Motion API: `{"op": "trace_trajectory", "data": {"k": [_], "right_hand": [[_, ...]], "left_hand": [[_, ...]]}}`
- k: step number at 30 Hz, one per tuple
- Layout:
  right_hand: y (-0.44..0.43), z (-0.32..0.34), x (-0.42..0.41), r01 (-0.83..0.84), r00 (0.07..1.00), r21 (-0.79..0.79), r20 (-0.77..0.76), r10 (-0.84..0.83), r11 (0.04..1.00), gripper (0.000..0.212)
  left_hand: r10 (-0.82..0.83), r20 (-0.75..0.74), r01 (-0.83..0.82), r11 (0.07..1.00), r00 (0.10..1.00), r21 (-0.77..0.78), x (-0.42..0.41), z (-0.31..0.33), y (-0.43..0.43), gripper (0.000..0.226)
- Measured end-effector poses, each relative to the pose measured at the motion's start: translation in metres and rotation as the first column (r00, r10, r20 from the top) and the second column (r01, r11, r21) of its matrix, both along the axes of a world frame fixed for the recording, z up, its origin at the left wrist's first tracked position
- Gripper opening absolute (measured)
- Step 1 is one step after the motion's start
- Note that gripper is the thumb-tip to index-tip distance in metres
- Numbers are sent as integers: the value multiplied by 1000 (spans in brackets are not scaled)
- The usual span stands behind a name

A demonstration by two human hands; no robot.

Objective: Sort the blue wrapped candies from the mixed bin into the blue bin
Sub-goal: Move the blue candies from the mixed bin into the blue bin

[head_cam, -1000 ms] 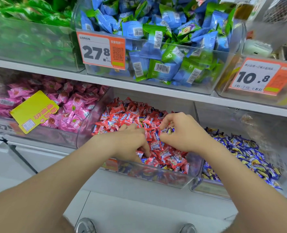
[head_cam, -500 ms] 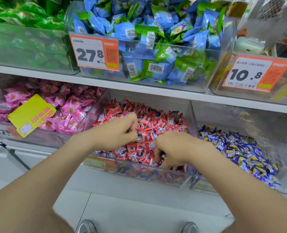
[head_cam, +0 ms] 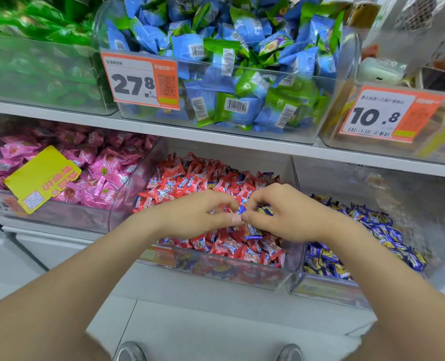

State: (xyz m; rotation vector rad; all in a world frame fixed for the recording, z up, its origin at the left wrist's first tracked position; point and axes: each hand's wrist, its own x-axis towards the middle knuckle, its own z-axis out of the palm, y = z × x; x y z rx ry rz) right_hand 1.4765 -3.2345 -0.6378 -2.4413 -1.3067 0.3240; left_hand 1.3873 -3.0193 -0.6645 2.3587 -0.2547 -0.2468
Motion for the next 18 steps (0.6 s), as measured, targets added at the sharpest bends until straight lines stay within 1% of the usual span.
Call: {"op": "trace_trajectory", "data": {"k": [3, 4, 6, 7, 9, 10, 11, 13, 15, 16, 17, 18], "right_hand": [[0, -1, -2, 84, 996, 87, -35, -81, 993, 29], [0, -1, -2, 118, 993, 97, -41, -114, 988, 31], [0, 1, -1, 183, 982, 100, -64, -177, 978, 34], [0, 2, -1, 214, 975, 96, -82, -206, 972, 35], [1, 3, 0, 255, 966, 107, -62, -249, 961, 32], [2, 2, 0, 266, 964, 133, -51, -261, 955, 28], [5, 2, 1, 271, 963, 165, -62, -264, 948, 22], [12, 2, 1, 268, 962, 192, -109, -251, 944, 13], [18, 0, 2, 248, 965, 146, -128, -230, 958, 18], [22, -1, 2, 235, 968, 115, -123, -221, 965, 22], [25, -3, 4, 222, 971, 86, -105, -213, 971, 27], [27, -5, 5, 216, 974, 62, -89, -210, 974, 32]], "left_hand": [[60, 100, -54, 997, 993, -59, 1, 6, -5, 25], [89, 128, -82, 995, 988, -60, 1, 8, -4, 26], [171, 166, -172, 985, 971, -9, 0, 10, 1, 32], [236, 199, -245, 969, 951, 22, -2, 11, 3, 34], [381, 288, -410, 911, 879, 45, -2, 12, 8, 36], [438, 309, -473, 880, 844, 44, -2, 13, 9, 40], [473, 298, -509, 859, 829, 53, -2, 15, 10, 45], [473, 199, -502, 855, 858, 133, -6, 18, 11, 57], [442, 90, -451, 874, 893, 179, -9, 18, 12, 56], [437, 80, -444, 879, 896, 173, -9, 17, 13, 52], [434, 109, -447, 878, 894, 173, -9, 14, 15, 47], [421, 182, -452, 871, 889, 191, -8, 11, 17, 42]]}}
